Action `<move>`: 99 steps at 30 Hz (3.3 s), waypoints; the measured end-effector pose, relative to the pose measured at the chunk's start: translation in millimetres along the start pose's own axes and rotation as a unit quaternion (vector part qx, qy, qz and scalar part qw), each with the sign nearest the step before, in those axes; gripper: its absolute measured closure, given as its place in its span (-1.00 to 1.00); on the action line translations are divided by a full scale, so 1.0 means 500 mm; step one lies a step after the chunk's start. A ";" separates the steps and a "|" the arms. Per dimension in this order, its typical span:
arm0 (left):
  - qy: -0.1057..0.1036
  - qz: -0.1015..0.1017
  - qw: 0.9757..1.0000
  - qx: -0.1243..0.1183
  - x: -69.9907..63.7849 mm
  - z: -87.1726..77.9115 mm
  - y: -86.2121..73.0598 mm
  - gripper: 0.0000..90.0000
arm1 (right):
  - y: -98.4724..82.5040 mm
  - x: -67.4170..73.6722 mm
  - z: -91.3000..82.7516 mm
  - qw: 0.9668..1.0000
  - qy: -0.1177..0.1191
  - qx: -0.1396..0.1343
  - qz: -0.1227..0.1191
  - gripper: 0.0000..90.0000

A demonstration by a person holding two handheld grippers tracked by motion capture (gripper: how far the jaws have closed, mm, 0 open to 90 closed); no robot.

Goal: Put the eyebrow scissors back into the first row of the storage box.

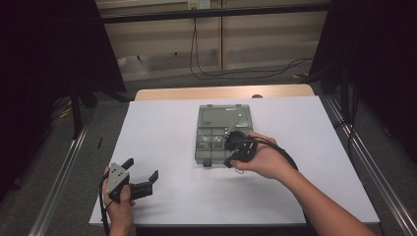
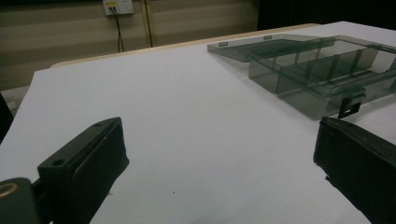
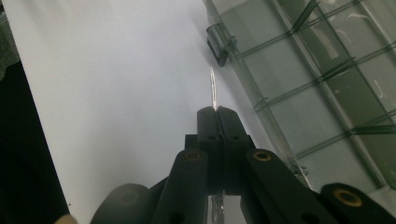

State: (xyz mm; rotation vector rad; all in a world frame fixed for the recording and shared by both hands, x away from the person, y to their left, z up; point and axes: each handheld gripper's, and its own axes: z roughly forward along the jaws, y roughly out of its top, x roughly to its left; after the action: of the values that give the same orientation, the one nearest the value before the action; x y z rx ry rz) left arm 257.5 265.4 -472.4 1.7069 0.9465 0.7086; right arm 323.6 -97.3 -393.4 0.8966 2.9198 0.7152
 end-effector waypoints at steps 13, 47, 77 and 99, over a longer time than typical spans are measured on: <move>0.000 0.001 1.000 0.000 0.001 -0.001 0.000 -0.95 | 0.009 -0.022 -0.010 1.000 -0.008 -0.002 0.003 1.00; -0.001 0.000 1.000 -0.002 0.001 -0.001 0.000 -0.95 | 0.026 -0.081 -0.011 0.999 -0.033 -0.003 0.027 1.00; -0.006 -0.004 1.000 -0.006 0.002 -0.002 0.000 -0.95 | 0.070 -0.152 0.017 0.997 -0.063 0.003 0.040 1.00; -0.006 -0.004 1.000 -0.008 0.007 -0.005 0.000 -0.95 | 0.101 -0.191 0.059 0.996 -0.074 0.012 0.040 0.94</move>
State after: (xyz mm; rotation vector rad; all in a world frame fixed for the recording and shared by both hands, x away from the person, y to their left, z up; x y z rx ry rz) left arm 257.1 269.4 -471.3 1.6909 0.9360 0.6976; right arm 434.2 -98.8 -410.6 1.0255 2.7823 0.5914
